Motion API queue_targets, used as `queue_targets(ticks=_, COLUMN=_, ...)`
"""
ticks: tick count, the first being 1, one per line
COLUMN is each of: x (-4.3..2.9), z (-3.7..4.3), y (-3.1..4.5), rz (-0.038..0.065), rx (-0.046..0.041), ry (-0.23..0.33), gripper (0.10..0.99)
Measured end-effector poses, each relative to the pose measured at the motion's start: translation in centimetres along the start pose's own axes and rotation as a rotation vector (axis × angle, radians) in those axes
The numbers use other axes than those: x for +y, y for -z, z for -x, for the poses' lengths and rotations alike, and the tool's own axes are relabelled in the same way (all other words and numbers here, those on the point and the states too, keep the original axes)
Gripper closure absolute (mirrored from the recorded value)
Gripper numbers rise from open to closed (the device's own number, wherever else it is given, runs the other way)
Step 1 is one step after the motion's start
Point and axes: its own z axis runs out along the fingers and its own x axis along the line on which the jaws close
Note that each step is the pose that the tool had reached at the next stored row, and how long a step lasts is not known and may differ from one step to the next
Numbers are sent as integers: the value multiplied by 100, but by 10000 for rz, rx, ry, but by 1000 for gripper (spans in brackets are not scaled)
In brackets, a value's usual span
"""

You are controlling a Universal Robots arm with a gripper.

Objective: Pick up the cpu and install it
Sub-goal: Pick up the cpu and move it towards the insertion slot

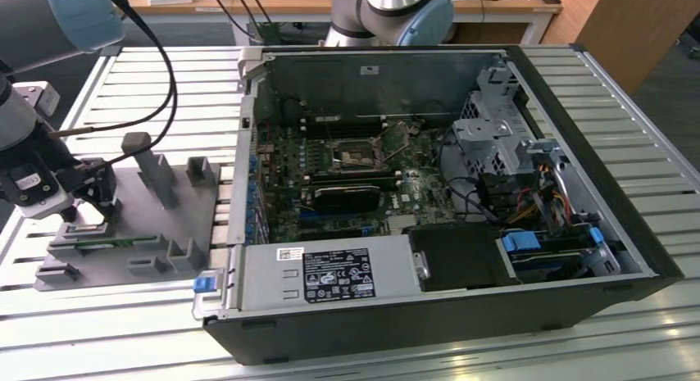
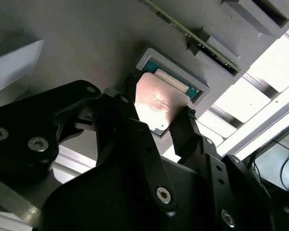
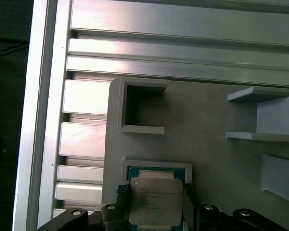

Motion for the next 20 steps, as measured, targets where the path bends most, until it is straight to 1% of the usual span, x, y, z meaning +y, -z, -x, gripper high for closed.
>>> queue_targets(ticks=5, x=0, z=0, y=-1, rz=0, rx=-1, ry=2, gripper=541)
queue_targets(ticks=6, x=0, z=0, y=-2, rz=0, rx=-1, ry=2, gripper=478)
queue_targets(ticks=12, x=-10, z=-1, y=-30, rz=-1, rx=4, ry=30, gripper=478)
queue_targets(ticks=14, x=-10, z=-1, y=-29, rz=-1, rx=6, ry=40, gripper=494)
queue_targets(ticks=15, x=-10, z=-1, y=-30, rz=-1, rx=5, ry=44, gripper=545)
queue_targets(ticks=16, x=-10, z=-1, y=-30, rz=1, rx=2, ry=47, gripper=545)
queue_targets(ticks=18, x=-9, z=0, y=-24, rz=3, rx=-1, ry=49, gripper=545)
queue_targets(ticks=20, x=-8, z=0, y=-1, rz=1, rx=3, ry=50, gripper=545)
